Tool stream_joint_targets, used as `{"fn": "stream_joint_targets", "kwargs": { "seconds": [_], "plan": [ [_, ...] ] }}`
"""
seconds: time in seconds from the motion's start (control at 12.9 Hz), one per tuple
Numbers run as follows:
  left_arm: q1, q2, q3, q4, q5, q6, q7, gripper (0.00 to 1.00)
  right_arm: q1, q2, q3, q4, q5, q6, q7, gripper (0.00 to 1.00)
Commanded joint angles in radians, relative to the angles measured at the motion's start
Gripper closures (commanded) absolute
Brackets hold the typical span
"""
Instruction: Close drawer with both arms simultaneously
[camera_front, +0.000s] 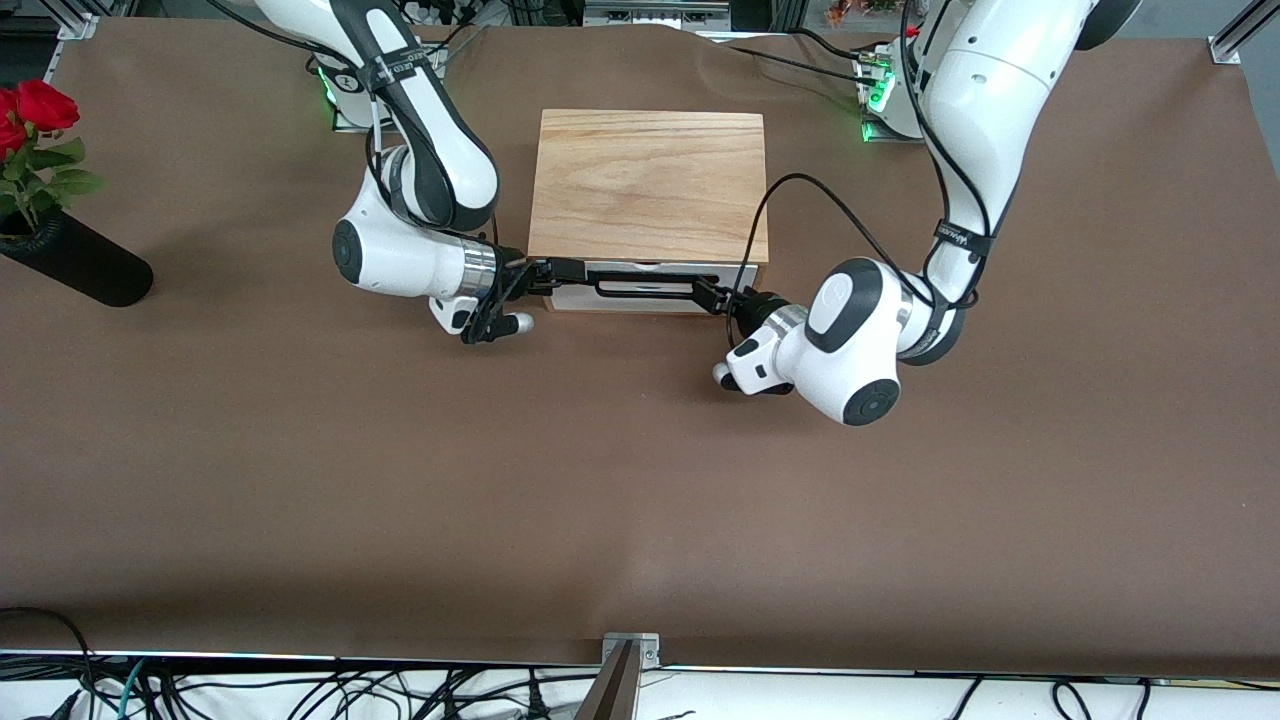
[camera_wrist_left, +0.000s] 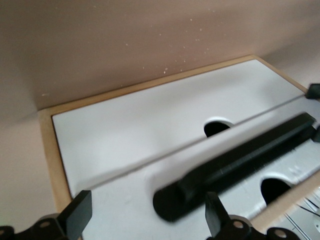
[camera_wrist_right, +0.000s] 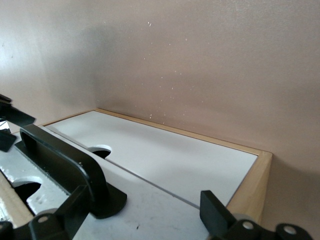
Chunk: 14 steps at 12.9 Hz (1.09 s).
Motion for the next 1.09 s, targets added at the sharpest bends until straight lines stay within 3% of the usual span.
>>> {"fn": "stream_joint_targets", "kwargs": {
  "seconds": [0.0,0.23,0.54,0.7,0.78,1.01],
  "plan": [
    [0.044,-0.119,0.01,-0.032,-0.003,-0.039,-0.003,0.0,0.001,-0.045,-0.062,-0.014,-0.134,-0.046,0.004,0.0],
    [0.078,-0.234,0.038,-0.032,0.041,-0.048,-0.008,0.0,0.001,-0.063,-0.192,0.065,-0.342,-0.053,0.012,0.0],
    [0.091,-0.391,0.042,-0.033,0.421,-0.05,-0.053,0.0,0.001,-0.195,-0.318,0.079,-0.575,-0.137,0.016,0.0],
    [0.1,-0.486,0.041,-0.046,0.602,-0.05,-0.086,0.0,0.001,-0.292,-0.341,0.086,-0.756,-0.199,0.023,0.0],
    [0.156,-0.53,0.026,-0.05,0.659,-0.047,-0.08,0.0,0.001,-0.324,-0.349,0.106,-0.822,-0.243,0.07,0.0],
    [0.242,-0.625,0.024,-0.07,0.693,-0.041,-0.089,0.0,0.001,-0.337,-0.343,0.293,-0.979,-0.468,0.199,0.0]
  ]
}}
